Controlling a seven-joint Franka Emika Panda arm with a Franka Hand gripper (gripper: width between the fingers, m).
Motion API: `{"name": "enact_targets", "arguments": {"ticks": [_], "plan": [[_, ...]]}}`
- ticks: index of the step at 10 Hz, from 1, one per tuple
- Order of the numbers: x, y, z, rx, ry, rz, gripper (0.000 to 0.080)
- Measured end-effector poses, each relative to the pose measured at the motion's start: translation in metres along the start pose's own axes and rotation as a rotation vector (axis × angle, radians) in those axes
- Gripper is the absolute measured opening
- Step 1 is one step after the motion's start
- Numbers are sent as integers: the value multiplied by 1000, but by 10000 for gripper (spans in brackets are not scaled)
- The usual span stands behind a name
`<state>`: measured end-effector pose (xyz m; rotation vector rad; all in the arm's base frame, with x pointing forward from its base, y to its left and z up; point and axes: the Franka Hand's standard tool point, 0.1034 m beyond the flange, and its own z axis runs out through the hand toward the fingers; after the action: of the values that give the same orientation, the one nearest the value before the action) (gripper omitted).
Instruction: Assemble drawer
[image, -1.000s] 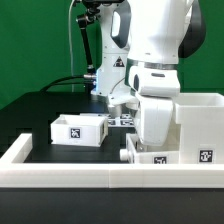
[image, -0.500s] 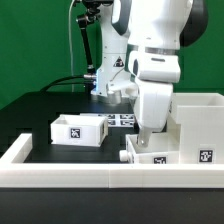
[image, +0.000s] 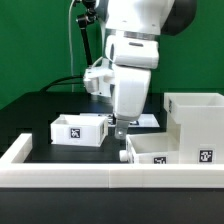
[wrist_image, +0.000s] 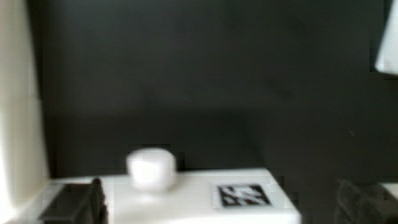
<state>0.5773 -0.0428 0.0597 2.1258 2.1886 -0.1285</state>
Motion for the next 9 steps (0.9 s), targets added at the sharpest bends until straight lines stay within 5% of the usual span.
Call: {"name": "enact_targets", "arguments": {"ticks": [9], "plan": [[-10,12,20,9,185,-131,648]]}}
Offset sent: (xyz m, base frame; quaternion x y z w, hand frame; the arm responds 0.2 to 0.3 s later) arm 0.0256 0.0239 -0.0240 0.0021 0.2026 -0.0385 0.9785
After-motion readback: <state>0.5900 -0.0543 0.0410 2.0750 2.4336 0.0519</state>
